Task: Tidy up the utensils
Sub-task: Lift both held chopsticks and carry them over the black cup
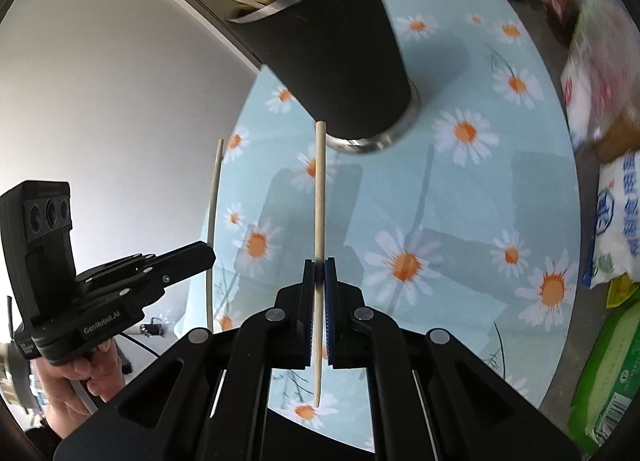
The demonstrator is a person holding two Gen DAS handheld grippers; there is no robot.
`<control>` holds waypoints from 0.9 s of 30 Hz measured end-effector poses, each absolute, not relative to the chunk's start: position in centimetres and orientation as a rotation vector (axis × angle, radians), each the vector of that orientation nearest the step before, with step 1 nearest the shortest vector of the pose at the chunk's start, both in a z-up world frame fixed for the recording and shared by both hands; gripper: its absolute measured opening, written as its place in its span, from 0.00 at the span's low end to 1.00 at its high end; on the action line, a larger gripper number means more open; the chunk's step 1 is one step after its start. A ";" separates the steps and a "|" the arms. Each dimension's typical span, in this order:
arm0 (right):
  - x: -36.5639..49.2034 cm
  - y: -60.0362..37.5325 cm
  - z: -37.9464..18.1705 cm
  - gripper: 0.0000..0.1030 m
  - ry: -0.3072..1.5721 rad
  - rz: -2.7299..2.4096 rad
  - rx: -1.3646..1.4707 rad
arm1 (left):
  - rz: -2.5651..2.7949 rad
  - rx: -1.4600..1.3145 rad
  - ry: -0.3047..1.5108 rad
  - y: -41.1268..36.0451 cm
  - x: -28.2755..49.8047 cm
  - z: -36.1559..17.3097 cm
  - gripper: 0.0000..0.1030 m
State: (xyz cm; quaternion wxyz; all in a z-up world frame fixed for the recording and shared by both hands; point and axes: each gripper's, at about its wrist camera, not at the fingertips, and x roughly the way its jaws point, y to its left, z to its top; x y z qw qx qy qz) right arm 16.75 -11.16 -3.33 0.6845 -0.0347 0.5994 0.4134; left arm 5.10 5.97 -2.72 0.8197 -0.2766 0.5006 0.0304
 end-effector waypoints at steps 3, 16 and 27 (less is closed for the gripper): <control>15.5 -9.9 -1.6 0.05 1.279 0.924 -0.106 | 0.030 -0.572 1.034 6.7 5.2 -2.0 0.04; 14.7 -8.5 5.2 0.05 1.007 0.886 -0.162 | -0.030 -0.470 0.852 7.8 6.5 3.6 0.04; 18.2 -8.2 9.5 0.05 0.848 0.869 -0.092 | -0.044 -0.362 0.709 7.8 9.7 8.6 0.04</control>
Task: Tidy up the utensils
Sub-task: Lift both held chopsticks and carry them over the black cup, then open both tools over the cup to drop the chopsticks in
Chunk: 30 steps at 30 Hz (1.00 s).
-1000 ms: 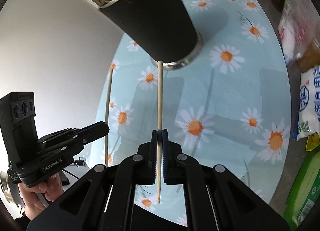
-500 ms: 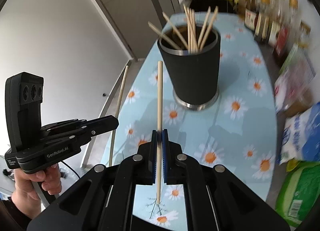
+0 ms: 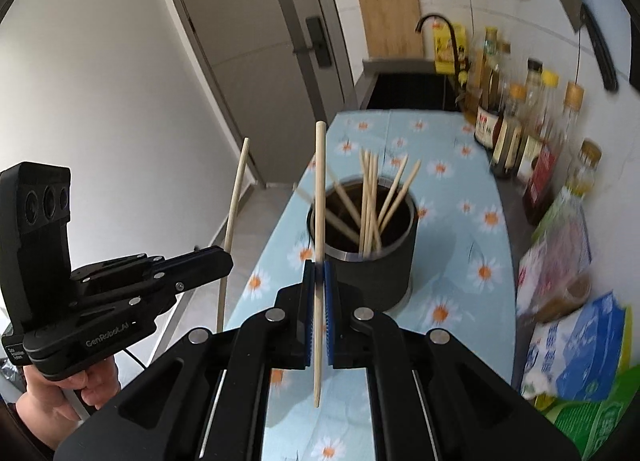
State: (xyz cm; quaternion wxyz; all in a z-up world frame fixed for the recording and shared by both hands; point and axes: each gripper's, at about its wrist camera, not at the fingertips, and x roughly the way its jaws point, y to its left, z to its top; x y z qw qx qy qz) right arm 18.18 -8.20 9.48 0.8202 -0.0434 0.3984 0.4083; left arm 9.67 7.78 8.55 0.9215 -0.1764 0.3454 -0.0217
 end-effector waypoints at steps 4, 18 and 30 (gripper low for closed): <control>19.4 -8.1 11.2 0.05 0.779 0.879 -0.056 | -0.043 -0.320 0.617 7.8 11.2 10.2 0.04; 25.0 -7.0 14.9 0.05 0.564 0.900 0.079 | -0.064 -0.269 0.350 8.9 16.2 13.5 0.04; 27.2 -6.6 13.0 0.05 0.487 0.859 0.116 | -0.027 -0.193 0.280 8.6 19.2 12.4 0.04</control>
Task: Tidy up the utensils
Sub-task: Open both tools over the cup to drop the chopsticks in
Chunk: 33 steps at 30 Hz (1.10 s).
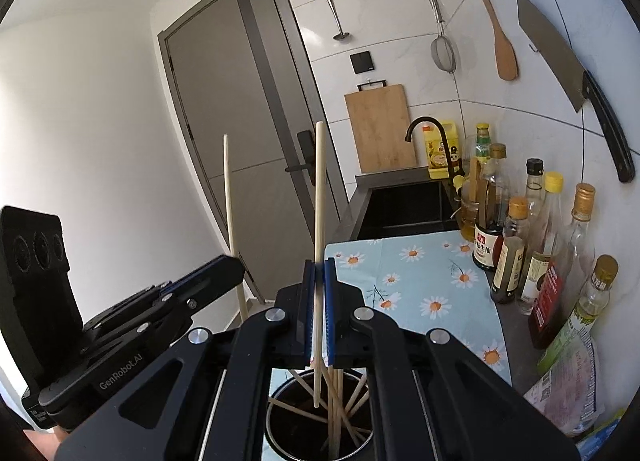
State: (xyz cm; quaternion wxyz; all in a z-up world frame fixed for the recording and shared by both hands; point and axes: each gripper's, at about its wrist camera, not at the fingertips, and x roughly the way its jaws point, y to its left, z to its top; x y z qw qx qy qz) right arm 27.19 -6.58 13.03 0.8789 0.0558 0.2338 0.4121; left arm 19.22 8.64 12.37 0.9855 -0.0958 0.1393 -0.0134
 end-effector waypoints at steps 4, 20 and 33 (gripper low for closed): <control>27.3 -6.3 12.0 0.05 0.487 0.845 0.102 | -0.032 -0.185 0.269 8.7 19.6 11.4 0.04; 28.4 -6.8 8.4 0.06 0.561 0.815 0.105 | -0.048 -0.165 0.274 8.1 19.7 8.0 0.05; 27.8 -9.0 9.1 0.21 0.564 0.786 0.148 | -0.022 -0.209 0.285 9.3 17.4 8.4 0.32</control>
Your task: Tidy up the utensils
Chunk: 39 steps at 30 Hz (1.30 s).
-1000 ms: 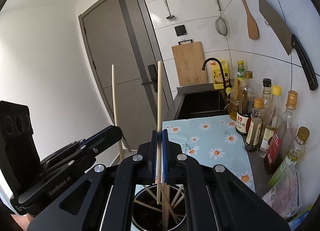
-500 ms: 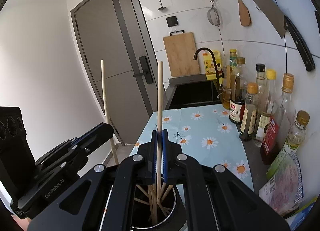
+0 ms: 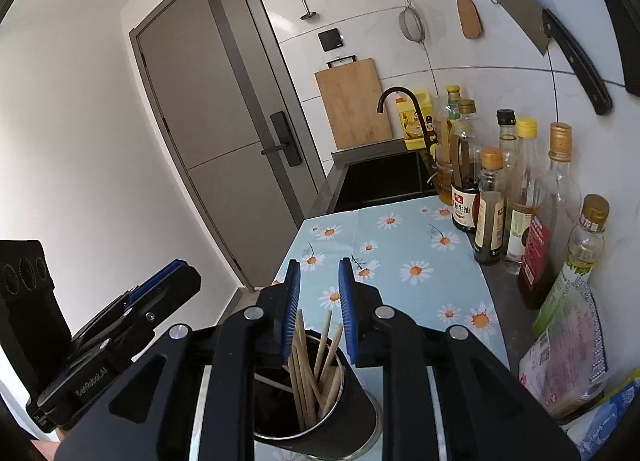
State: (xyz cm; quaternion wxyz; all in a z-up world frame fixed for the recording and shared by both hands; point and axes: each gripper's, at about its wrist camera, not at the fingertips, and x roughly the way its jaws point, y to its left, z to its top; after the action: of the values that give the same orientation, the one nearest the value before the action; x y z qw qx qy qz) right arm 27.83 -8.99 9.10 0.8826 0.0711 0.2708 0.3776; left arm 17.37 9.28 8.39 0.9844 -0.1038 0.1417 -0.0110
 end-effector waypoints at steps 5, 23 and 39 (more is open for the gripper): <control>26.3 -9.6 10.4 0.22 0.553 0.803 0.149 | -0.005 -0.203 0.296 9.1 16.0 9.3 0.33; 17.2 -15.3 13.3 0.60 0.520 0.863 0.128 | 0.069 -0.142 0.373 5.8 7.4 11.6 0.41; 10.4 -21.2 10.6 0.95 0.534 1.010 -0.045 | 0.142 -0.155 0.506 0.1 2.0 8.1 0.93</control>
State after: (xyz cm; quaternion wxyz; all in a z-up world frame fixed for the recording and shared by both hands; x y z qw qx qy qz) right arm 10.42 -21.20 10.58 0.8411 -0.0212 0.2526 0.4779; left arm 1.99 0.13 8.07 0.9627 -0.0767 0.2499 0.0700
